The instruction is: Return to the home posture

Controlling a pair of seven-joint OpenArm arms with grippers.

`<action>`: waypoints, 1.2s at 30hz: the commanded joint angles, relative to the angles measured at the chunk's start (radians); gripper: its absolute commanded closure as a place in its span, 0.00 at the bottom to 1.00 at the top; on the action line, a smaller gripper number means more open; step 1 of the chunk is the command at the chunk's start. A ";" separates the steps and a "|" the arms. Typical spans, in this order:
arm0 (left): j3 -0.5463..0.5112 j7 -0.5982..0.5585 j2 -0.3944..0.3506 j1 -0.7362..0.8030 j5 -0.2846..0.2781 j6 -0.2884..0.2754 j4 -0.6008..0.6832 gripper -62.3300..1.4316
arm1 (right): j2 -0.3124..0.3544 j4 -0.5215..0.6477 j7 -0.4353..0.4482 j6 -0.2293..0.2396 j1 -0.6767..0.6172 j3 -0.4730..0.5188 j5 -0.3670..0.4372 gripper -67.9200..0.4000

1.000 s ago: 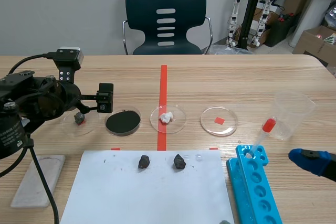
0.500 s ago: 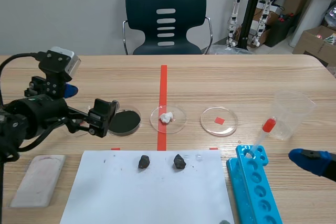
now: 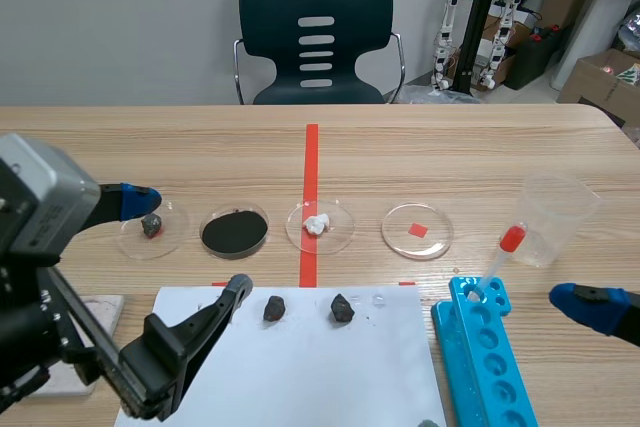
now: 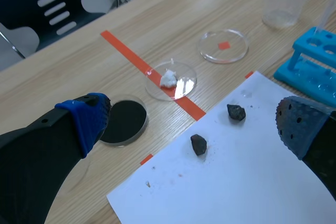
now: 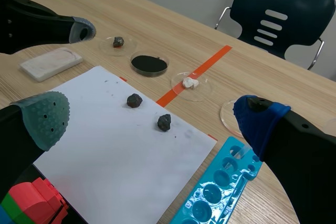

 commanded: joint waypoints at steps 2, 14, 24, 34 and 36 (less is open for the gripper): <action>-0.043 -0.053 0.011 0.063 0.002 0.004 0.047 0.00 | 0.005 0.011 0.018 0.000 0.004 0.003 0.011 0.00; -0.180 -0.198 0.044 0.340 0.072 -0.029 0.173 0.00 | 0.005 0.011 0.018 0.000 0.004 0.003 0.011 0.00; -0.180 -0.199 0.044 0.346 0.089 -0.029 0.173 0.00 | 0.005 0.011 0.018 0.000 0.004 0.003 0.011 0.00; -0.180 -0.200 0.044 0.345 0.089 -0.028 0.173 0.00 | 0.005 0.011 0.018 0.000 0.004 0.003 0.011 0.00; -0.180 -0.200 0.044 0.345 0.089 -0.028 0.173 0.00 | 0.005 0.011 0.018 0.000 0.004 0.003 0.011 0.00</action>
